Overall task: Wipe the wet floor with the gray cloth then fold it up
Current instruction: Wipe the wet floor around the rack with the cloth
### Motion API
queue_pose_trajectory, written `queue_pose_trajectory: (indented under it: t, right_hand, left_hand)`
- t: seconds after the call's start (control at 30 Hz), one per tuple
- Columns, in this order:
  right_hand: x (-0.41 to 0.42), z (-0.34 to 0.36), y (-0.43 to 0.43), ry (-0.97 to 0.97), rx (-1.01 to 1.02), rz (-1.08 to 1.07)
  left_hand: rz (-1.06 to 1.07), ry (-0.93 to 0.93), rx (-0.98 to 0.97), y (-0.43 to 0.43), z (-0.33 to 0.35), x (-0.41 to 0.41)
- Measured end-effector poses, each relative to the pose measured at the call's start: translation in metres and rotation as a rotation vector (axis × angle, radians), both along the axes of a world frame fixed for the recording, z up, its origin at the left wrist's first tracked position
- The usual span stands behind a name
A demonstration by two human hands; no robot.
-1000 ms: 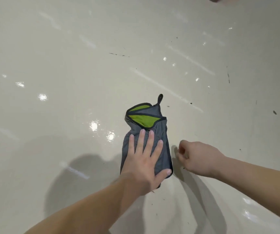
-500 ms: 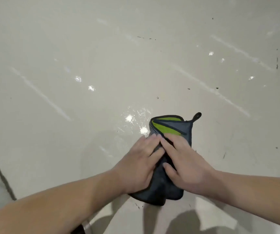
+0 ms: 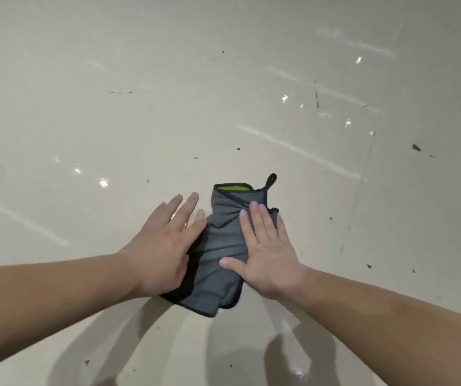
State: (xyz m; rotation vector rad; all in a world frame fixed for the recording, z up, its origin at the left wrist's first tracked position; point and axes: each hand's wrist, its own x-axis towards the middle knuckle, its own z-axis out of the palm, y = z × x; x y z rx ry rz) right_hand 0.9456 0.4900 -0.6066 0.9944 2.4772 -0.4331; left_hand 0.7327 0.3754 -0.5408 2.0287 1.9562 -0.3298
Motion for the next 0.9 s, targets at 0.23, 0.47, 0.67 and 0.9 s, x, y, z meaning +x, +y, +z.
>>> queue_pose_trajectory:
  t: [0.23, 0.47, 0.67, 0.9]
  right_hand:
    - [0.126, 0.013, 0.065, -0.231, -0.05, -0.492]
    - [0.12, 0.004, 0.031, -0.023, 0.066, -0.55]
    - [0.084, -0.014, 0.018, -0.049, 0.099, -0.574]
    - [-0.025, -0.024, -0.022, 0.123, 0.16, -0.296]
  left_hand:
    - [-0.088, -0.119, -0.058, 0.079, -0.006, 0.062]
    - [-0.137, -0.237, -0.09, 0.07, -0.021, 0.074]
    - [0.025, -0.263, -0.11, 0.026, -0.029, 0.04]
    - [0.432, -0.271, -0.087, -0.071, 0.006, 0.013]
